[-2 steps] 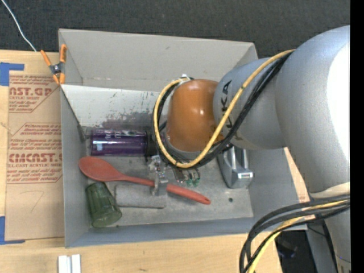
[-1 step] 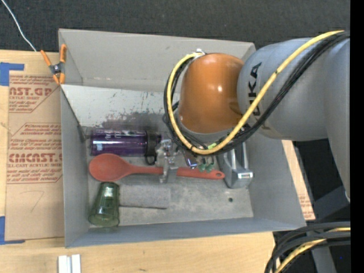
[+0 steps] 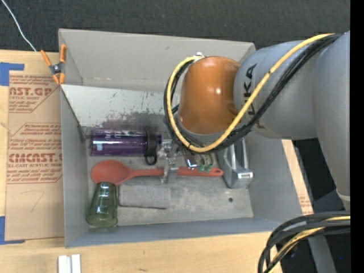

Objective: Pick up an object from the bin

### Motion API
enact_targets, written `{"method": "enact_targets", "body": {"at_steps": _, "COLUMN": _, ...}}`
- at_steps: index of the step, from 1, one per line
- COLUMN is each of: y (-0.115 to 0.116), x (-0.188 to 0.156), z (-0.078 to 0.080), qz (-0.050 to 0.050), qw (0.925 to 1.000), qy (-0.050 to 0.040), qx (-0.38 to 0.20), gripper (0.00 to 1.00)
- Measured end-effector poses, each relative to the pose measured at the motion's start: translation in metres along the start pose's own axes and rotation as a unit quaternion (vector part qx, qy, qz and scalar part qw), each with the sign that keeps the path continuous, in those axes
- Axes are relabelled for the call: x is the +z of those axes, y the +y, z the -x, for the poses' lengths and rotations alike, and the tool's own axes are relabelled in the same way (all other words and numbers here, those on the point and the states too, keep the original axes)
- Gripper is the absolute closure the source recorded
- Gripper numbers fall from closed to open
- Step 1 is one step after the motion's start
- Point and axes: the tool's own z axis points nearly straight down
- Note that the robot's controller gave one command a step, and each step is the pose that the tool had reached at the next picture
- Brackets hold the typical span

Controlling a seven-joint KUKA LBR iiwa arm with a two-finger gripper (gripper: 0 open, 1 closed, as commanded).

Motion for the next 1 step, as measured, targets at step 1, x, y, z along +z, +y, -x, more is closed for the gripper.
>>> {"method": "enact_targets", "body": {"at_steps": 1, "y": 0.0293, "x": 0.1004, "z": 0.0225, "qz": -0.001, "qw": 0.9992, "qy": -0.0056, "qx": 0.039, "gripper": 1.00}}
